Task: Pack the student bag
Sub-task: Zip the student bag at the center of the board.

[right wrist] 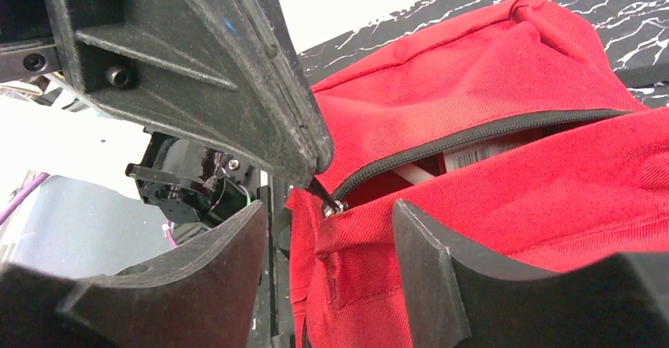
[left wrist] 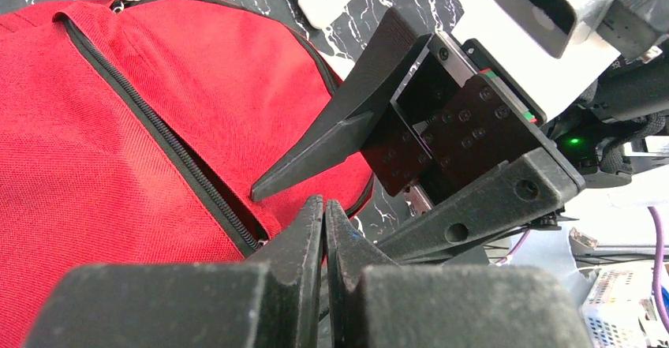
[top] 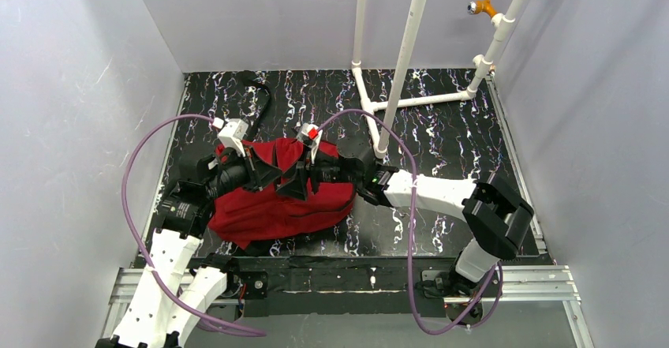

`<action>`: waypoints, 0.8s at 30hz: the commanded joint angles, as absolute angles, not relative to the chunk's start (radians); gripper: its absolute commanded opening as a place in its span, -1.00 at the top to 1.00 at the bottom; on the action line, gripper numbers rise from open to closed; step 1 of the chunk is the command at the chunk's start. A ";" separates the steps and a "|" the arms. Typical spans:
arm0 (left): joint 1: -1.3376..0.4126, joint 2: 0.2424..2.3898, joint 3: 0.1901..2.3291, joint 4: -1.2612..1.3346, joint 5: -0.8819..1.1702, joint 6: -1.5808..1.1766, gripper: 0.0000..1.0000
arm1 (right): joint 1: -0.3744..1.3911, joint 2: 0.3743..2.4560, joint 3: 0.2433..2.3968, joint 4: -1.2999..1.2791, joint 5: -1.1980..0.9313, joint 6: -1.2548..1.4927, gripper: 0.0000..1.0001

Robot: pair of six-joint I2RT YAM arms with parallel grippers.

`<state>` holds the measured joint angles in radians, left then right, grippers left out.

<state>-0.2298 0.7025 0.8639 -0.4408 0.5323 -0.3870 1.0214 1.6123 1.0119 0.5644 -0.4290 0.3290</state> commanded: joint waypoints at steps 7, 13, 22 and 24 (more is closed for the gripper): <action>-0.224 0.685 0.871 -0.387 0.564 -0.405 1.00 | 1.017 1.617 1.063 0.616 -0.417 0.251 -0.23; -0.224 0.698 0.875 -0.390 0.558 -0.420 1.00 | 1.017 1.658 1.105 0.618 -0.471 0.279 0.15; -0.223 0.711 0.884 -0.408 0.562 -0.448 1.00 | 1.018 1.695 1.112 0.658 -0.512 0.333 0.48; -0.224 0.710 0.884 -0.408 0.554 -0.453 1.00 | 1.019 1.712 1.111 0.680 -0.524 0.358 0.73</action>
<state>-0.2268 0.7200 0.8593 -0.4423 0.5282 -0.4320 1.0210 1.6764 1.0668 0.6041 -0.4828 0.3138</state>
